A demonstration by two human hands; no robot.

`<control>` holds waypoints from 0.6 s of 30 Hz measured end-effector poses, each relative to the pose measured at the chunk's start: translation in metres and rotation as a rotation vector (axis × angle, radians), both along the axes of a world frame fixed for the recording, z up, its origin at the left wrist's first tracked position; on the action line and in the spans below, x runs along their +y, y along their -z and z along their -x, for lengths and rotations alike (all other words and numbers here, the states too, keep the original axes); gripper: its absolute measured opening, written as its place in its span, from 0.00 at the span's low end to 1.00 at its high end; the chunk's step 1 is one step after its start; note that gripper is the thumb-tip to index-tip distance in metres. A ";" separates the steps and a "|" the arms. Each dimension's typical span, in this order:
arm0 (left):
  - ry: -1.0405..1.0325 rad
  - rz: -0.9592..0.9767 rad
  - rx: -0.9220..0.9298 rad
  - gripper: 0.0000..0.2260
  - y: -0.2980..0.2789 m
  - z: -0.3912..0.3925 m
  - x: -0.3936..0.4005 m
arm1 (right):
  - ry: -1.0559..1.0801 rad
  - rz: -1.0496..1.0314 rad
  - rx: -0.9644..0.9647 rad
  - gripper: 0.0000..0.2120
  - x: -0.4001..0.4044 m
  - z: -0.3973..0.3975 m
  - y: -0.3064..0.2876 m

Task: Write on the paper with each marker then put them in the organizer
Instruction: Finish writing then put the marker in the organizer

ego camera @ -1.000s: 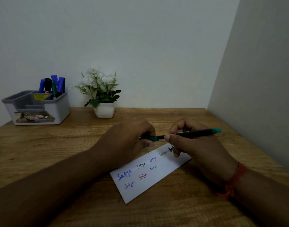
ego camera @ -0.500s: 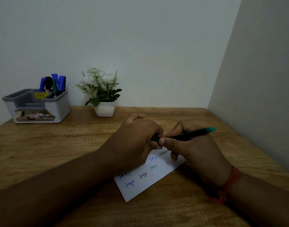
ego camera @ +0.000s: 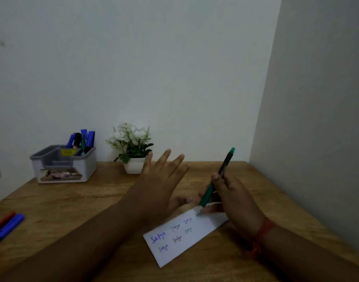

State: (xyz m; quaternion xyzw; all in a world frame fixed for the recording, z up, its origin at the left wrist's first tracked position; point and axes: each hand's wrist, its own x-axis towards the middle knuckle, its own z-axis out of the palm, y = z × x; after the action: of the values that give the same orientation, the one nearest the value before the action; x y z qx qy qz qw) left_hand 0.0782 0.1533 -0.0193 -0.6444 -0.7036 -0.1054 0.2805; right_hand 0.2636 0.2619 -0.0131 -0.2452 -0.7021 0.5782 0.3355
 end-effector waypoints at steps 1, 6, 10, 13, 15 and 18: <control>-0.051 0.030 0.004 0.36 -0.001 0.004 -0.001 | -0.041 0.021 -0.032 0.12 -0.001 0.002 -0.003; -0.228 0.072 0.015 0.40 -0.011 0.032 -0.014 | -0.177 -0.205 -0.303 0.08 -0.002 0.028 -0.016; -0.351 0.099 0.010 0.41 -0.017 0.063 -0.046 | -0.202 -0.335 -0.333 0.09 -0.005 0.067 -0.021; -0.412 0.071 0.042 0.40 -0.017 0.092 -0.080 | -0.202 -0.435 -0.305 0.09 -0.013 0.099 -0.022; -0.471 0.061 0.038 0.40 -0.017 0.114 -0.104 | -0.183 -0.514 -0.294 0.06 -0.022 0.123 -0.024; -0.563 0.030 0.022 0.40 -0.016 0.148 -0.140 | -0.135 -0.671 -0.299 0.06 -0.036 0.160 -0.032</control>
State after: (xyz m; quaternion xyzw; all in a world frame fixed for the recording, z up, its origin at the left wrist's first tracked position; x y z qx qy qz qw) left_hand -0.0703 0.0132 -0.0034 -0.4288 -0.8533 -0.0059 0.2966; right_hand 0.1036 0.2258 0.0190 -0.1565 -0.9083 0.2947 0.2523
